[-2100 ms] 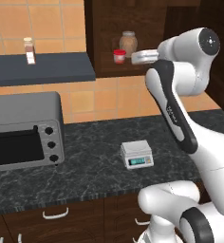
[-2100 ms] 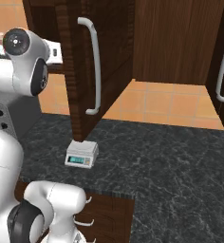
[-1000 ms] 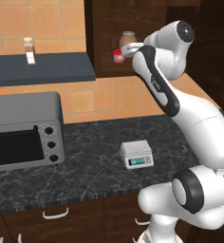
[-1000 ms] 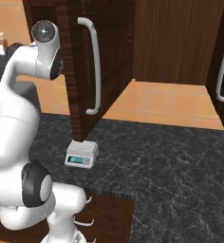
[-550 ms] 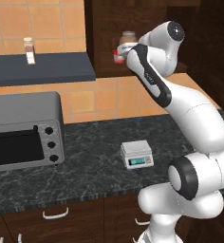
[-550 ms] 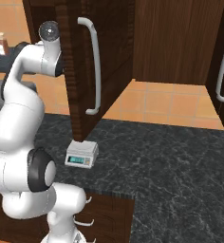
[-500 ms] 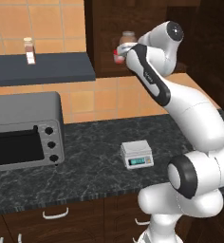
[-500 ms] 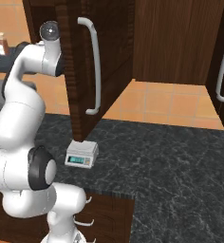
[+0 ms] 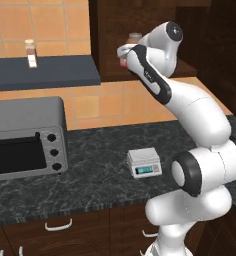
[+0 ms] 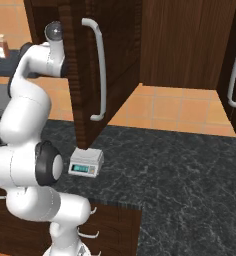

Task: Pick the jam and place it on the digital scale for weighing, and close the cabinet.

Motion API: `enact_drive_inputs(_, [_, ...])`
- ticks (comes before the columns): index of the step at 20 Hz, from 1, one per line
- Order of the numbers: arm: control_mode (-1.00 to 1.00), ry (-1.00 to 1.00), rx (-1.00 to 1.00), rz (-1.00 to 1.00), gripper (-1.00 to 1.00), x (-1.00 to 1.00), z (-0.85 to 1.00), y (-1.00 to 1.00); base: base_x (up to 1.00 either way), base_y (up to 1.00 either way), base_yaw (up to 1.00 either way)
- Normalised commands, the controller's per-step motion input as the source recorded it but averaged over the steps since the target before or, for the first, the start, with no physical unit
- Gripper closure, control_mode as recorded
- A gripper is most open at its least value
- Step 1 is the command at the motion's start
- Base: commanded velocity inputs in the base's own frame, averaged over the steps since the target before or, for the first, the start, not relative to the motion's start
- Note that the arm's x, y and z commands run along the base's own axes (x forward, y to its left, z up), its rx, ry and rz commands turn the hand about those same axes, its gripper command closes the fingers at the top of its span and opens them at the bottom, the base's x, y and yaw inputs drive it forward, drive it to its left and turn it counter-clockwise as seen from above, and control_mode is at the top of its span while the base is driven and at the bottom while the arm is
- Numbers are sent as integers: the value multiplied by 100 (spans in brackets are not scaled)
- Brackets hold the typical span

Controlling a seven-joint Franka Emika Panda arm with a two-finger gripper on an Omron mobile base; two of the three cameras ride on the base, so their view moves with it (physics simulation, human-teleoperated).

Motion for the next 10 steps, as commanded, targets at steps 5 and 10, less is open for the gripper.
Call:
enact_drive_inputs(5, [-100,3,0,0,-100,23,-2,0,0,0,0])
enact_drive_inputs(10, [-100,3,0,0,-100,26,-7,0,0,0,0])
